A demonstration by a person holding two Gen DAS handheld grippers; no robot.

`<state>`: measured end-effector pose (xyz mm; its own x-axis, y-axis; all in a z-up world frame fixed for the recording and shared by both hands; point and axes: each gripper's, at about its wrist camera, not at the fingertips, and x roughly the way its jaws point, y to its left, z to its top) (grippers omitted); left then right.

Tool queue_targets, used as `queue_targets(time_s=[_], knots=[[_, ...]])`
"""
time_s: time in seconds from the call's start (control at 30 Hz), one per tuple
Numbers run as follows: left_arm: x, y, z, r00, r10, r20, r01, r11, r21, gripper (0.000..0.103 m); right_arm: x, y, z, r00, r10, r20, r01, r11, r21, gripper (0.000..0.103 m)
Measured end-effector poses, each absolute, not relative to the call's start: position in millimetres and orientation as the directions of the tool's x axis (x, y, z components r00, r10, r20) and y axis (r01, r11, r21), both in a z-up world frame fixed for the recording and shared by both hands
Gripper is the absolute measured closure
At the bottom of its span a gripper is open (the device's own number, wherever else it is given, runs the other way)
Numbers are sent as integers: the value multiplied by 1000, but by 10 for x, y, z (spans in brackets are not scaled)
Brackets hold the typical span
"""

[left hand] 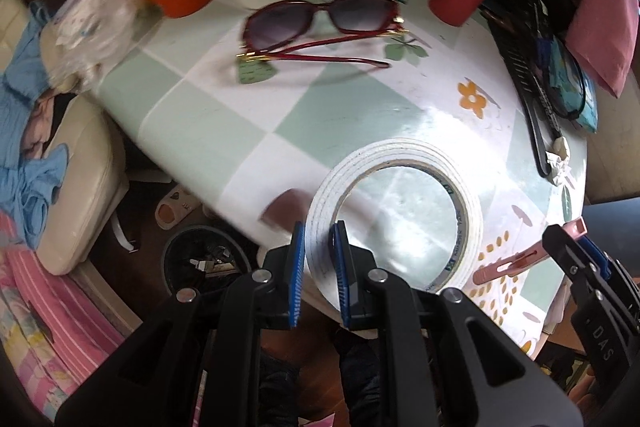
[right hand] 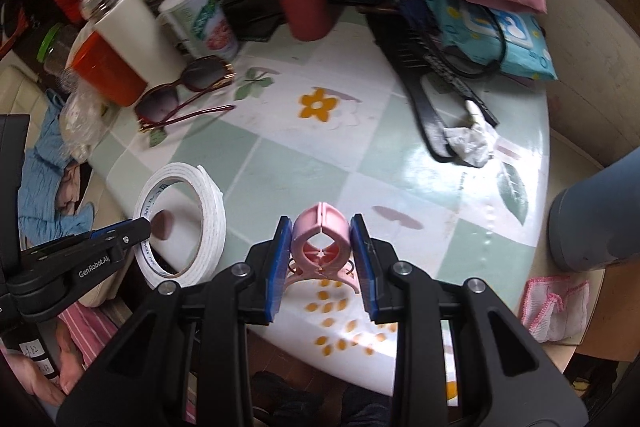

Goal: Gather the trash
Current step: 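Lift the tape roll and pink clip and carry both tools over the trash bin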

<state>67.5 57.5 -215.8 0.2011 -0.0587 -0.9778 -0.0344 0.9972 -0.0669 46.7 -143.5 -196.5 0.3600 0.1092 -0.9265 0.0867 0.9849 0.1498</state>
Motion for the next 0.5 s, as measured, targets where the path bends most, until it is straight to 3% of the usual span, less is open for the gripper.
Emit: queue_targets(time_s=[0.5], knots=[[294, 1485, -2147, 215, -26, -976, -195, 978, -69, 88, 280, -413, -1889, 354, 175, -919, -73, 984, 160, 71]])
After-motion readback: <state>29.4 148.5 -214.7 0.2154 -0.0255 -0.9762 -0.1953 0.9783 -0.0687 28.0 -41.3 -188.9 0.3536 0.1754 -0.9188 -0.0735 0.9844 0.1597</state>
